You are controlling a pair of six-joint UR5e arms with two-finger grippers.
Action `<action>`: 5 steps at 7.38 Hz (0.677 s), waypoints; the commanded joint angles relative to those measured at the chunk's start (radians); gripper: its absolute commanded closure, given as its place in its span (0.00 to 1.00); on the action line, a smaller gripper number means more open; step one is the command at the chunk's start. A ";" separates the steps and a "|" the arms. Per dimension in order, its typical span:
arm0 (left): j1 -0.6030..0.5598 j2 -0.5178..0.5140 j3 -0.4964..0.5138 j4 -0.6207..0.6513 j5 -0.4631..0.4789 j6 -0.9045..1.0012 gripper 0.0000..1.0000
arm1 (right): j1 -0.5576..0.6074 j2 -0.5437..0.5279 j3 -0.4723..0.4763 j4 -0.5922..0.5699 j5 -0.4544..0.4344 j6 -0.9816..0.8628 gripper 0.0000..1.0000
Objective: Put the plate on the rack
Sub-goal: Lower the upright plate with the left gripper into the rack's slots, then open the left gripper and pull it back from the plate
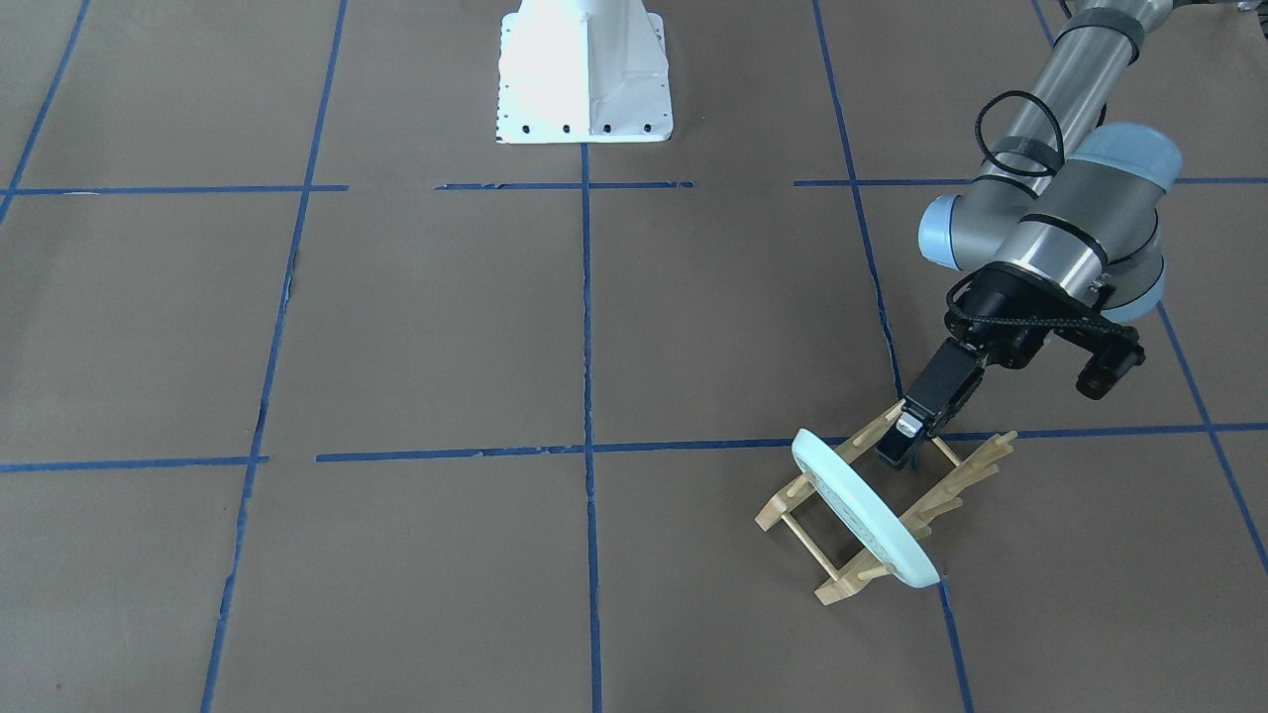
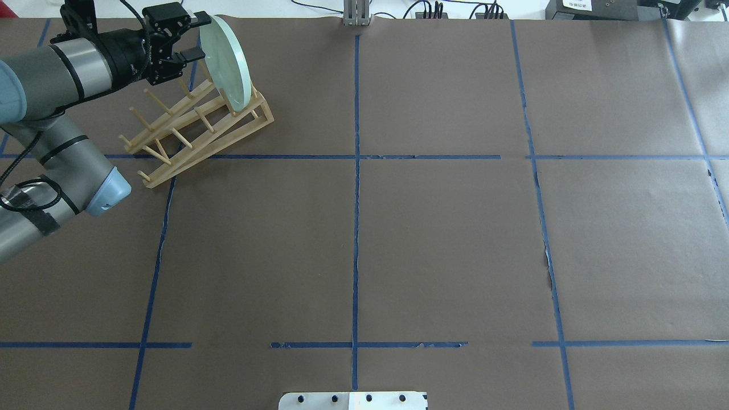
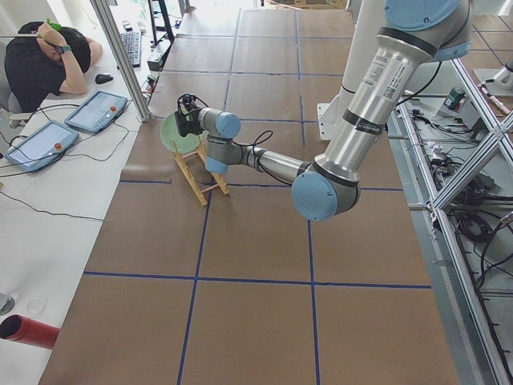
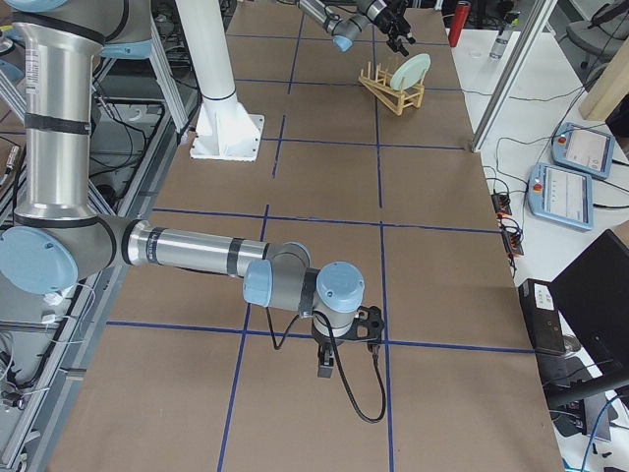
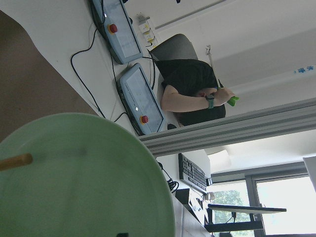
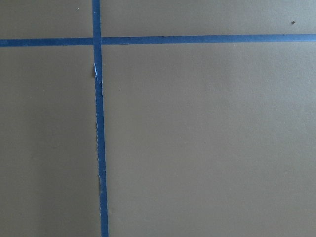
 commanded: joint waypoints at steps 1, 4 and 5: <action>-0.047 0.031 -0.086 0.225 -0.214 0.042 0.00 | 0.001 0.000 -0.001 0.000 0.000 0.000 0.00; -0.124 0.167 -0.387 0.959 -0.355 0.537 0.00 | -0.001 0.000 -0.001 0.000 0.000 0.000 0.00; -0.126 0.169 -0.451 1.172 -0.352 0.685 0.00 | -0.001 0.000 -0.001 0.000 0.000 0.000 0.00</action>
